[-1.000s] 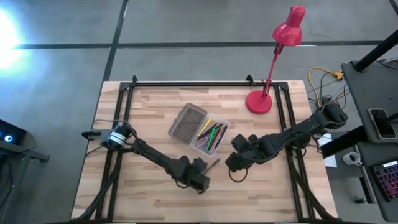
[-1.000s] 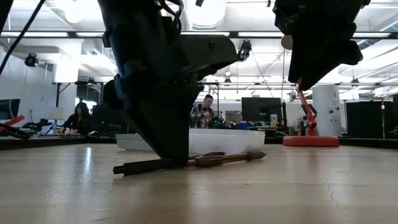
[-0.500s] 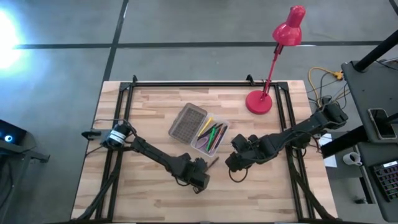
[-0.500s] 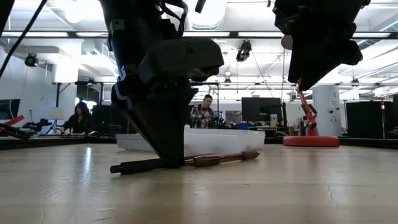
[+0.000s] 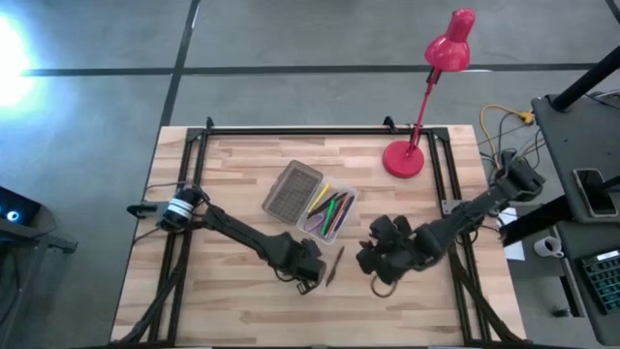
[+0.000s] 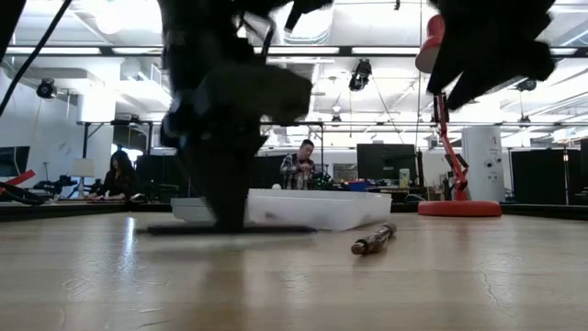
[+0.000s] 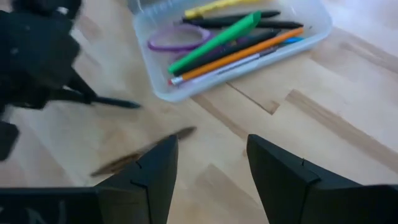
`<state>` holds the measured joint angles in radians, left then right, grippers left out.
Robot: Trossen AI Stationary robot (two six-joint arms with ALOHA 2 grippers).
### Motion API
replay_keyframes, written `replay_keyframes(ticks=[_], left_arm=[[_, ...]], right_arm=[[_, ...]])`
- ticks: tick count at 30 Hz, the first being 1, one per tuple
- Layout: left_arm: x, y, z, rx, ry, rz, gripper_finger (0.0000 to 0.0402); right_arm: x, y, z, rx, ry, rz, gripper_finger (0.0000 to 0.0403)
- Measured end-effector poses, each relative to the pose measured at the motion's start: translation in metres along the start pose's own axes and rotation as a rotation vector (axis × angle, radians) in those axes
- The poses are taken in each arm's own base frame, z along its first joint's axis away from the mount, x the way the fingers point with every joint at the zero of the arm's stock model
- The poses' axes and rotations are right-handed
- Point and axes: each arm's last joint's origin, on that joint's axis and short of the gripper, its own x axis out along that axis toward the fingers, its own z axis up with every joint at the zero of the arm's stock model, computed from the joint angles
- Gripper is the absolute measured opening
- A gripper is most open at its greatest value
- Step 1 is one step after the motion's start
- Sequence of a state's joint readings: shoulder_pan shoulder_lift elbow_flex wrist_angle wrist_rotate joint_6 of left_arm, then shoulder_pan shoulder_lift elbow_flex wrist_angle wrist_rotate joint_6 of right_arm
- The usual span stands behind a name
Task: Pick & place school supplies into a supply box
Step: Put the black pen into the gray supply box, then put the brown pen into the gray supply box
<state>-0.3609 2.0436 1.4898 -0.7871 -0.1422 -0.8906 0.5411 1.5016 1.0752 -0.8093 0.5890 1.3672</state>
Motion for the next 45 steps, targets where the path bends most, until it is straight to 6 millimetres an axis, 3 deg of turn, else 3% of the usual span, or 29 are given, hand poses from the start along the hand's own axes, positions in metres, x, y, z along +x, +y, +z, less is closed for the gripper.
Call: replay_keyframes(ticks=[5,8,12,15,20,29,34,39,41,45], left_arm=[[-0.056,0.012,0.032,-0.094,-0.225,-0.093,0.001],[-0.071,0.031,0.057,-0.162,-0.342,-0.139,0.001],[-0.076,0.064,0.096,-0.231,-0.441,-0.198,0.001],[-0.067,0.09,0.12,-0.288,-0.434,-0.234,0.0011],[-0.036,0.121,0.131,-0.356,-0.365,-0.161,0.0036],[-0.026,0.124,0.129,-0.353,-0.315,-0.173,0.009],[-0.051,0.115,0.121,-0.281,-0.341,-0.195,0.0109],[-0.098,0.088,0.087,-0.156,-0.403,-0.246,0.0111],[-0.108,0.081,0.067,-0.152,-0.42,-0.231,0.0111],[-0.13,0.071,0.025,-0.228,-0.503,-0.24,0.0111]], right_arm=[[-0.022,-0.002,-0.014,0.108,-0.124,0.028,0.0182],[-0.031,-0.009,-0.02,0.165,-0.162,0.011,0.0182],[-0.034,-0.016,-0.023,0.174,-0.162,-0.034,0.0182],[-0.033,-0.016,-0.023,0.167,-0.161,-0.038,0.0182],[-0.033,-0.016,-0.023,0.16,-0.161,-0.039,0.0182],[-0.033,-0.016,-0.023,-0.054,-0.146,-0.052,0.0182],[-0.031,-0.008,-0.023,-0.377,-0.121,-0.016,0.0182],[-0.009,0.018,-0.022,-0.914,0.045,0.208,0.0182],[0.004,0.026,-0.019,-1.021,0.083,0.31,0.0182],[0.026,0.032,-0.008,-1.161,0.091,0.303,0.0182]])
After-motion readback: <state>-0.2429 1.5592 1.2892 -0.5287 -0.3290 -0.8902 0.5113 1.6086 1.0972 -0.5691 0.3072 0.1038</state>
